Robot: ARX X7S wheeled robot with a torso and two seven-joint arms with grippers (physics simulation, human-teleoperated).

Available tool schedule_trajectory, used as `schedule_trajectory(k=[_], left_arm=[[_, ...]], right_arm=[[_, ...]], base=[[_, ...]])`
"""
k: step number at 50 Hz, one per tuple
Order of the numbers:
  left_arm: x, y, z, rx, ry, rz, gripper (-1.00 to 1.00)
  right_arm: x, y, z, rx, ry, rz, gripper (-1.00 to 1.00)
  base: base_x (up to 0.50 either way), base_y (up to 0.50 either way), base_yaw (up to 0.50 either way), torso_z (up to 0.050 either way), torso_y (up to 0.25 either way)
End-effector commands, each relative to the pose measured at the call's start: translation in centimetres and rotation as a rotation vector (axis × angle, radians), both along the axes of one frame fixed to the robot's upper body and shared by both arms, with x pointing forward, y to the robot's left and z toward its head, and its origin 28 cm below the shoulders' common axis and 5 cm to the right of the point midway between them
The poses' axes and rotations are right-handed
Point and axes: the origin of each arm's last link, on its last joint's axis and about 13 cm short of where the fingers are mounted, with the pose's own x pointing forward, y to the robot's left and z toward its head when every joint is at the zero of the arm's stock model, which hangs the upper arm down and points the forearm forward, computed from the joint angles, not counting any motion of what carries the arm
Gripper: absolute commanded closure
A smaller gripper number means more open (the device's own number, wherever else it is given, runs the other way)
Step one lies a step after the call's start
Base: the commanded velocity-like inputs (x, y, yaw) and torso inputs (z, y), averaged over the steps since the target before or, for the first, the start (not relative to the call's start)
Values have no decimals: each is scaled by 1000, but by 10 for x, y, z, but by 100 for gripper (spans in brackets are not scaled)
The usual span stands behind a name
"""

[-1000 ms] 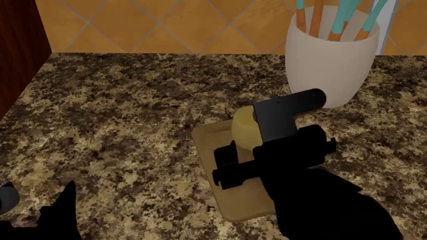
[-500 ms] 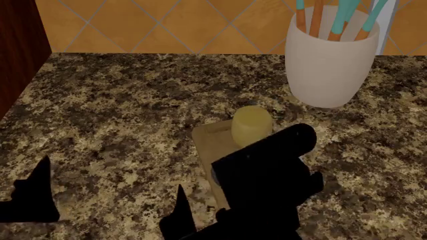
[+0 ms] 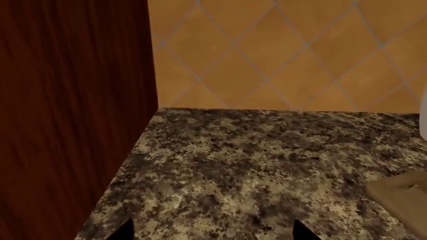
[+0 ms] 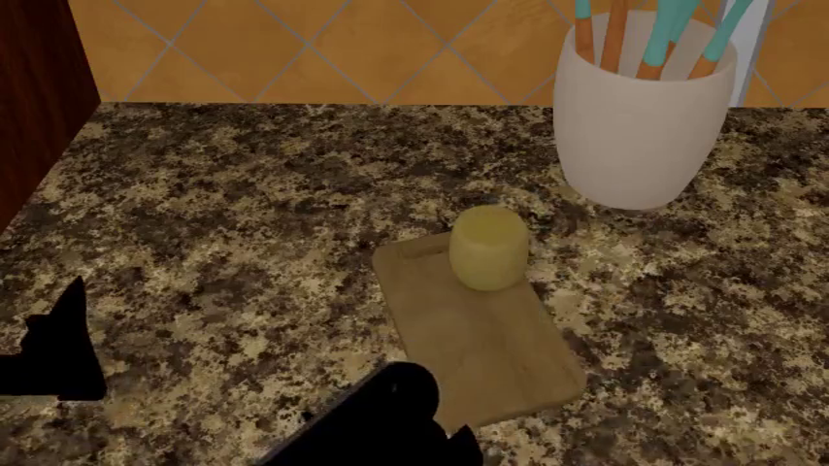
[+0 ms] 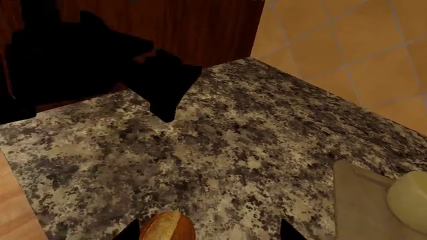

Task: Place the bread and cheese on the cutting board.

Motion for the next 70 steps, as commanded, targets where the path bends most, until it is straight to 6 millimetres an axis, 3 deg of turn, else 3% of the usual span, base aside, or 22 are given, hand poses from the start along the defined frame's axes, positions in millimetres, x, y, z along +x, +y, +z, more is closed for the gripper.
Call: schedule_trajectory(k=[1,12,29,70], left_arm=[[8,3,4,-4,-11,6,-100],[5,-1,-1,-8,-4,-10,-100],[3,0,-7,-18,7,-14,-100],[3,0,-13,-15,15,-17,-100]], right_arm=[[-12,13,-6,34,16,69,-100],[-5,21,-27,30,86,84,-100],[24,32,-49,-35,155,72,-100],[25,40,-84,-37,289,58,-100]], base=[[0,0,0,0,0],[0,0,0,0,0],[0,0,0,0,0],[0,0,0,0,0]])
